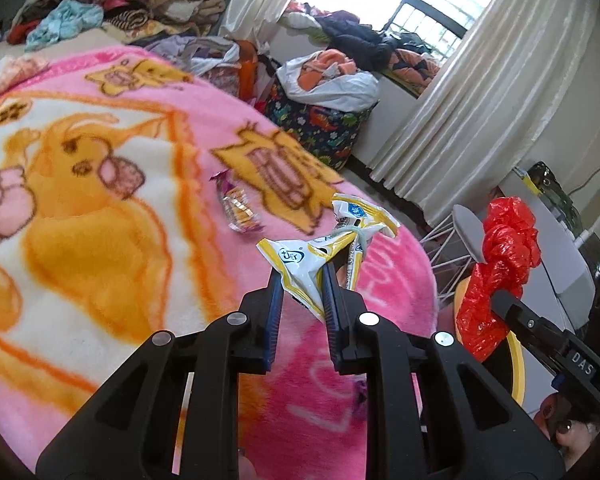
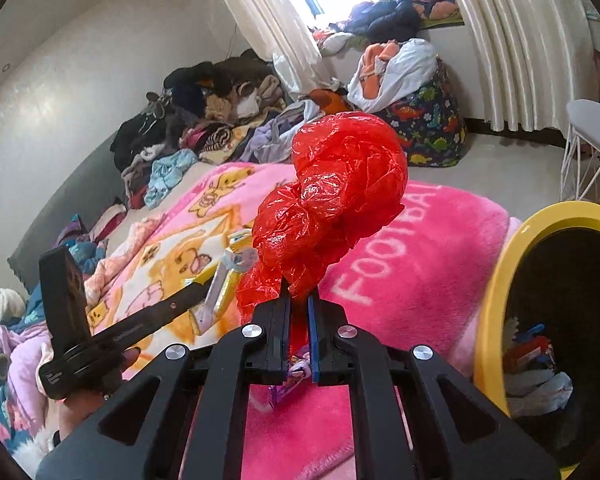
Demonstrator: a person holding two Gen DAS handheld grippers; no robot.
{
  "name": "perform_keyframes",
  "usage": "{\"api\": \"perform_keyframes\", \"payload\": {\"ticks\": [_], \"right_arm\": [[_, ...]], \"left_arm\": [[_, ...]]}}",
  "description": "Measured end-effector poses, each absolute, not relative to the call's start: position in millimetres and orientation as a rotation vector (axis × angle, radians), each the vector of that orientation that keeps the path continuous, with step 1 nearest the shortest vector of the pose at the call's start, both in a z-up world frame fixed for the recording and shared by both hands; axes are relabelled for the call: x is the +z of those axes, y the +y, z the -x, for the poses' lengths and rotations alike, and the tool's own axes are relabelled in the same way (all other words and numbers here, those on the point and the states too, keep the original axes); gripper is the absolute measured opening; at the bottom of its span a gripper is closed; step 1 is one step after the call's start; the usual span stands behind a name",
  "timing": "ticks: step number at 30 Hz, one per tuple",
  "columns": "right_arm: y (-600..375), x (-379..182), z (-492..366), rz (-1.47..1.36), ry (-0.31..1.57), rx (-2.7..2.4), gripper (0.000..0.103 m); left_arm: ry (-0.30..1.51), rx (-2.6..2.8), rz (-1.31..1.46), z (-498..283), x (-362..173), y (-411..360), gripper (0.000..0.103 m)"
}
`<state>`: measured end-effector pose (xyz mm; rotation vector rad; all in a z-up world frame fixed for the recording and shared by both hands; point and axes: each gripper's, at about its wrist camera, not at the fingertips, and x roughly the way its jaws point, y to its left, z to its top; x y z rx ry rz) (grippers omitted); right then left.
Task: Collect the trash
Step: 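Carry the snack wrapper and red plastic bag over the yellow bin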
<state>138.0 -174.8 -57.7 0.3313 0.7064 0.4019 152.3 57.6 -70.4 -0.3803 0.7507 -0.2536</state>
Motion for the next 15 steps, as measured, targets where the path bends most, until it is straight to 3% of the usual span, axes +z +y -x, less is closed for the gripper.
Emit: {"api": "perform_keyframes", "payload": {"ticks": [15], "right_arm": [[-240.2,-43.3,-116.7,-0.417,0.65,0.317,0.007]], "left_arm": [[0.697,-0.343,0.315,-139.1,-36.9,4.6,0.014]]}}
